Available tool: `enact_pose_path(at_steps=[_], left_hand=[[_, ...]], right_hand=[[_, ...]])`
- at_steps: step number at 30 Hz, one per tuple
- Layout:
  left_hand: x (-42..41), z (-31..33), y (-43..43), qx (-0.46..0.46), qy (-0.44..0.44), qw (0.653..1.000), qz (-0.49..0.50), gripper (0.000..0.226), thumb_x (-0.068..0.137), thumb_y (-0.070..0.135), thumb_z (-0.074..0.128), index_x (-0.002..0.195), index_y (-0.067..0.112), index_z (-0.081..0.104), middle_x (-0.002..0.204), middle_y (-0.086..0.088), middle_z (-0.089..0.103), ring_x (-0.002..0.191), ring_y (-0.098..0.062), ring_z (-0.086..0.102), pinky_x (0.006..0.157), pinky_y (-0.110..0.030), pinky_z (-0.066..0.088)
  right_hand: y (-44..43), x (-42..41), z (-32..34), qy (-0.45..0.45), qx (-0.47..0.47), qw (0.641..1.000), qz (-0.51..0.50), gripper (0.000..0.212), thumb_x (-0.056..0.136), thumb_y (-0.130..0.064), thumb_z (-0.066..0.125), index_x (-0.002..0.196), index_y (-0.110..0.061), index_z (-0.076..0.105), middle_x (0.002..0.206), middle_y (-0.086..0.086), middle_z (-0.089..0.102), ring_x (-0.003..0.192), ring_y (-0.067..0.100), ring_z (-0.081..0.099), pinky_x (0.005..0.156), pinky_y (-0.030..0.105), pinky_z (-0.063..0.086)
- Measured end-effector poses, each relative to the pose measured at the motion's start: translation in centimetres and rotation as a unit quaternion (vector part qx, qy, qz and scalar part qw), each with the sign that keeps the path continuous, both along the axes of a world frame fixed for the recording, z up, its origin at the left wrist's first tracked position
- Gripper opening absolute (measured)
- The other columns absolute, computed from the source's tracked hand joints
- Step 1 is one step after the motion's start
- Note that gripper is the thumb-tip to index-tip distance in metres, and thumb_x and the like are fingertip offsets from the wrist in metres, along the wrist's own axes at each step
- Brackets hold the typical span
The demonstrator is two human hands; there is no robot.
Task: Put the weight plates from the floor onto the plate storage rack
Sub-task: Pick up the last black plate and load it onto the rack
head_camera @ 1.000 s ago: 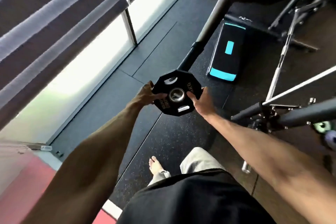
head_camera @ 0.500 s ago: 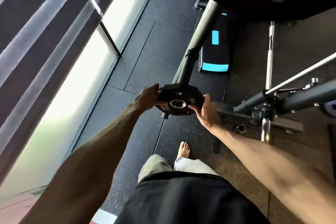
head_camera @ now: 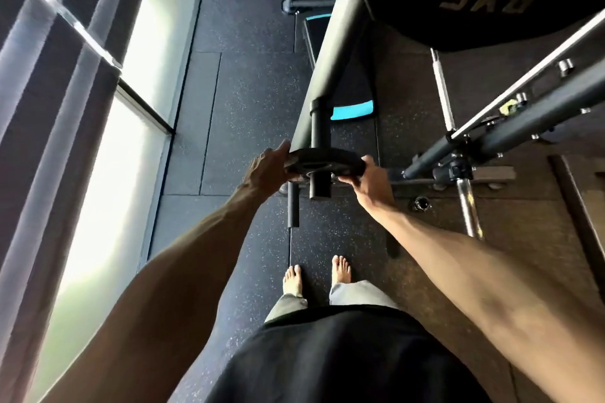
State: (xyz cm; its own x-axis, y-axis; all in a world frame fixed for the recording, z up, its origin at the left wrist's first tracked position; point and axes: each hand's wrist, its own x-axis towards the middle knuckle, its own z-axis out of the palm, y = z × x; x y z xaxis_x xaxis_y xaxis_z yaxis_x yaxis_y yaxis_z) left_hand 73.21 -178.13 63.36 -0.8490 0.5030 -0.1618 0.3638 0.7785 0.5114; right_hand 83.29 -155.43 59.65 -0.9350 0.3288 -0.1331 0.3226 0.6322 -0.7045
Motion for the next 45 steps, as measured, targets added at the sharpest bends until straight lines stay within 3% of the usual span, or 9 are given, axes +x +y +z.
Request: enact_pose_path(at_steps=[14, 17, 21, 23, 25, 30, 35, 38, 45], left_hand=[[-7.4, 0.5, 4.4, -0.051, 0.088, 0.992, 0.068, 0.034, 0.092, 0.016, 0.064, 0.118, 0.01, 0.044, 0.088, -0.014, 0.069, 0.074, -0.032, 0.067, 0.056, -0.036, 0.038], [-7.4, 0.5, 4.7, -0.052, 0.018, 0.99, 0.126, 0.05, 0.09, 0.02, 0.068, 0.126, 0.009, 0.036, 0.098, -0.014, 0.071, 0.086, -0.034, 0.068, 0.064, -0.039, 0.043], [-6.4, 1.5, 4.3, -0.11, -0.196, 0.953, 0.204, 0.052, 0.093, 0.034, 0.063, 0.128, 0.001, 0.043, 0.109, -0.018, 0.066, 0.098, -0.036, 0.066, 0.079, -0.041, 0.053], [-4.7, 2.2, 4.0, -0.181, -0.269, 0.935, 0.144, 0.039, 0.099, 0.036, 0.049, 0.111, 0.0, 0.059, 0.087, -0.017, 0.068, 0.075, -0.032, 0.07, 0.065, -0.038, 0.058], [-3.2, 2.5, 4.5, -0.193, -0.232, 0.95, 0.08, 0.031, 0.101, 0.03, 0.046, 0.096, 0.004, 0.062, 0.077, -0.014, 0.067, 0.065, -0.028, 0.069, 0.063, -0.035, 0.059], [-0.1, 4.2, 9.2, -0.279, -0.044, 0.957, -0.058, 0.029, 0.097, 0.015, 0.046, 0.121, 0.007, 0.061, 0.12, -0.012, 0.065, 0.109, -0.03, 0.063, 0.085, -0.039, 0.052], [4.4, 3.5, 16.3, -0.371, 0.081, 0.9, -0.213, 0.03, 0.1, 0.02, 0.044, 0.12, 0.007, 0.062, 0.123, -0.012, 0.063, 0.113, -0.028, 0.061, 0.086, -0.039, 0.051], [8.6, 2.0, 21.9, -0.346, 0.037, 0.911, -0.222, 0.034, 0.098, 0.021, 0.046, 0.124, 0.006, 0.06, 0.124, -0.016, 0.063, 0.112, -0.033, 0.062, 0.085, -0.039, 0.051], [23.6, -1.0, 37.6, -0.308, -0.062, 0.899, -0.306, 0.043, 0.094, 0.038, 0.047, 0.123, 0.007, 0.058, 0.125, -0.016, 0.063, 0.113, -0.034, 0.062, 0.093, -0.04, 0.051]], right_hand=[[0.3, -9.6, 1.5, -0.188, 0.11, 0.961, -0.171, 0.055, 0.081, -0.045, 0.076, 0.12, -0.009, 0.061, 0.117, 0.012, 0.07, 0.105, 0.032, 0.068, 0.084, 0.042, 0.056], [-0.1, -9.7, 1.7, -0.22, 0.112, 0.951, -0.186, 0.058, 0.084, -0.049, 0.072, 0.118, -0.005, 0.06, 0.118, 0.014, 0.068, 0.105, 0.033, 0.067, 0.085, 0.043, 0.057], [-0.7, -8.1, 1.5, -0.234, 0.115, 0.953, -0.153, 0.038, 0.095, -0.037, 0.062, 0.113, -0.003, 0.063, 0.117, 0.016, 0.069, 0.104, 0.033, 0.068, 0.077, 0.037, 0.054], [-1.0, -6.7, 1.4, -0.24, 0.099, 0.959, -0.114, 0.034, 0.096, -0.041, 0.059, 0.097, -0.007, 0.063, 0.112, 0.016, 0.071, 0.101, 0.032, 0.069, 0.079, 0.038, 0.055], [-1.0, -4.9, 1.3, -0.248, 0.088, 0.962, -0.076, 0.04, 0.097, -0.045, 0.055, 0.089, -0.006, 0.062, 0.107, 0.018, 0.071, 0.099, 0.034, 0.069, 0.081, 0.04, 0.056], [1.6, 0.8, 0.3, -0.273, 0.067, 0.959, -0.031, 0.049, 0.102, -0.04, 0.044, 0.099, 0.004, 0.065, 0.114, 0.023, 0.068, 0.095, 0.03, 0.065, 0.075, 0.03, 0.043], [7.1, 8.8, -0.5, -0.267, 0.033, 0.959, -0.091, 0.035, 0.098, -0.037, 0.049, 0.078, -0.01, 0.058, 0.099, 0.022, 0.072, 0.09, 0.033, 0.069, 0.067, 0.027, 0.039], [11.6, 15.2, -1.5, -0.261, 0.001, 0.956, -0.133, 0.046, 0.096, -0.039, 0.05, 0.057, -0.018, 0.038, 0.078, 0.016, 0.067, 0.07, 0.023, 0.057, 0.079, 0.035, 0.055], [23.4, 33.1, -2.2, -0.313, -0.053, 0.92, -0.23, 0.041, 0.103, -0.036, 0.044, 0.081, -0.004, 0.055, 0.114, 0.025, 0.068, 0.105, 0.034, 0.066, 0.081, 0.032, 0.048]])
